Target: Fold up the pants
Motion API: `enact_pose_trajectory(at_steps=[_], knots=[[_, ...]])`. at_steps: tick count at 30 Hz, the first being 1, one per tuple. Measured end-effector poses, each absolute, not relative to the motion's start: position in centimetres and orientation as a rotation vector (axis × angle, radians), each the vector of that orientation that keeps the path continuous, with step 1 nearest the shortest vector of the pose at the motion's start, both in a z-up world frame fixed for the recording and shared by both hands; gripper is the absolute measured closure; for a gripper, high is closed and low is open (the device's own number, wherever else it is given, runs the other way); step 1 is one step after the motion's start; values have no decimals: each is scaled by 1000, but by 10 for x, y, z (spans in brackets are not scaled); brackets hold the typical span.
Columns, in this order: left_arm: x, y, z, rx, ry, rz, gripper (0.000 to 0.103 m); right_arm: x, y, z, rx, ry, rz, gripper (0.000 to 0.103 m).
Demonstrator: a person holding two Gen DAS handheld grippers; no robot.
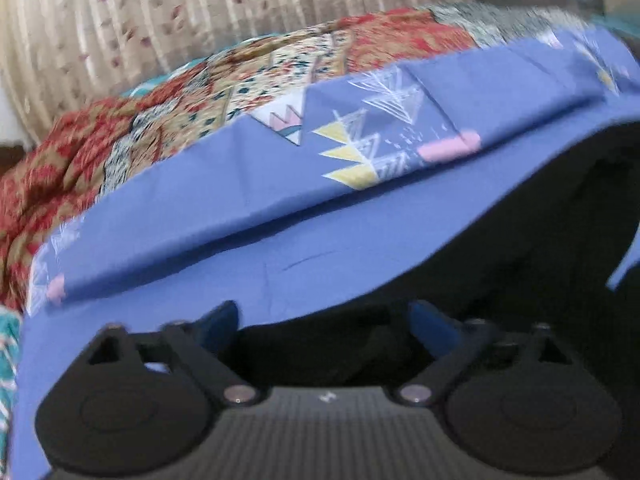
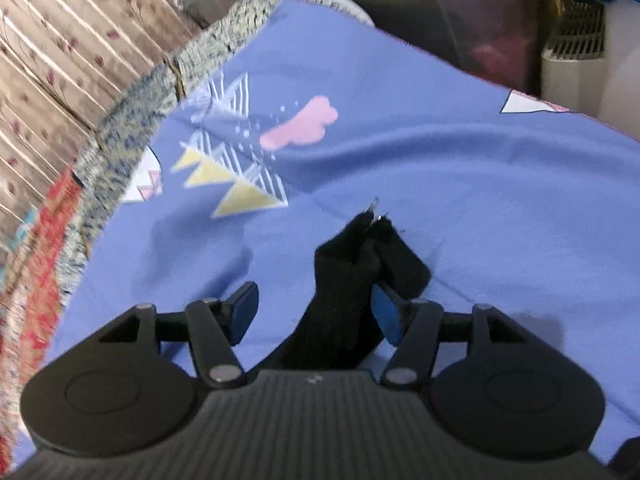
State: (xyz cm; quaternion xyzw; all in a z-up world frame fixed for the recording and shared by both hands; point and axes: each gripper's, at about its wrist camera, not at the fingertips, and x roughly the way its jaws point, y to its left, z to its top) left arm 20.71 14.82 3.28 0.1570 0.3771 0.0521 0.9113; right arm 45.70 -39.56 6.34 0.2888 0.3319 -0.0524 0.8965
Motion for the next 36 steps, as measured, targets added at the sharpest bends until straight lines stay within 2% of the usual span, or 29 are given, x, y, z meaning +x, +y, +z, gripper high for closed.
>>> enact_pose_trajectory(at_steps=[1,2,4,10,16,20,25,26,28,30,32,34,35,36], knots=[[212,144,25,370,812,119,72,461,-393,61,573,697,-121,62],[218,142,16,407,860,148,94,464,-392,60,545,708,-135,89],[222,144,15,393,866,201,95,456,-397,69,575,657,-123,90],[185,160,78,226,667,316,95,408,-430,114,735,560,42,90],[95,151,128,141,517,331,95,322,-476,139,788,525,118,90],[25,135,129,112,508,304,95,245,-512,117,784,543,127,89],[-41,113,92,93,615,270,95,176,-547,42,799,663,18,89],[-50,109,81,87,650,255,93,169,-551,23,814,700,-19,88],[-62,102,60,107,717,249,88,160,-552,-7,817,748,-115,77],[-70,99,42,134,780,279,72,152,-554,-18,818,747,-201,45],[-81,105,41,88,812,287,71,142,-553,-13,834,686,-217,44],[-101,118,53,-7,776,275,58,132,-548,4,799,613,-220,44],[-112,125,60,-61,749,273,45,127,-542,13,770,580,-206,44],[-122,136,67,-129,719,280,37,124,-538,23,745,550,-182,44]])
